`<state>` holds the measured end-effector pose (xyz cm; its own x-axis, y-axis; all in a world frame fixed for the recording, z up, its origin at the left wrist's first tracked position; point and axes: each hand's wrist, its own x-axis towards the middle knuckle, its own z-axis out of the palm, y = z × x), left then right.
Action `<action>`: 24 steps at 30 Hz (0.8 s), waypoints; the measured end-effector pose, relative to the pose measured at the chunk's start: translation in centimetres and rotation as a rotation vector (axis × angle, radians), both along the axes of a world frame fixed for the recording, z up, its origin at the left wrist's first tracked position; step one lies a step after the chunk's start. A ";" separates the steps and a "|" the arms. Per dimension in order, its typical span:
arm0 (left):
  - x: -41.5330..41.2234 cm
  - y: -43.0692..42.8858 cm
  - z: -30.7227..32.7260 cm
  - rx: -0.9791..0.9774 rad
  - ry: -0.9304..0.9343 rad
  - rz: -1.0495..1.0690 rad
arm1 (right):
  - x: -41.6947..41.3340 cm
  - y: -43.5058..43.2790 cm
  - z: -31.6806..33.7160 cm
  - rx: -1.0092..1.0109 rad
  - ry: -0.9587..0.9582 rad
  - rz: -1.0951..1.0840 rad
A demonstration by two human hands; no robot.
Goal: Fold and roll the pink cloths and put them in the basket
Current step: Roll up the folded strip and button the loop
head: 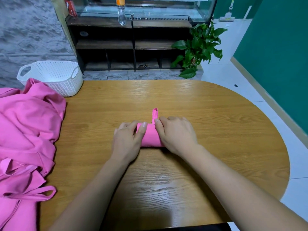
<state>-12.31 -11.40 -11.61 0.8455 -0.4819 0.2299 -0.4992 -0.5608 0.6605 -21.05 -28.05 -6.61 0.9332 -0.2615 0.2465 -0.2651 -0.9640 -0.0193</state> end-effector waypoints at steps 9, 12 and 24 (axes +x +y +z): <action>0.1 0.1 -0.3 0.050 -0.005 -0.007 | 3.7 -2.1 1.9 0.295 0.340 0.034; 0.0 0.0 0.0 0.006 0.000 -0.059 | 3.4 -2.0 1.5 0.285 0.276 0.034; 0.2 0.5 1.1 -0.042 0.094 -0.128 | 2.5 -2.4 0.6 0.150 0.046 0.179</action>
<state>-12.07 -10.86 -10.46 0.7964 -0.5790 0.1750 -0.5000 -0.4673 0.7292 -18.57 -30.42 -6.04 0.9773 -0.1214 0.1736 -0.0941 -0.9830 -0.1574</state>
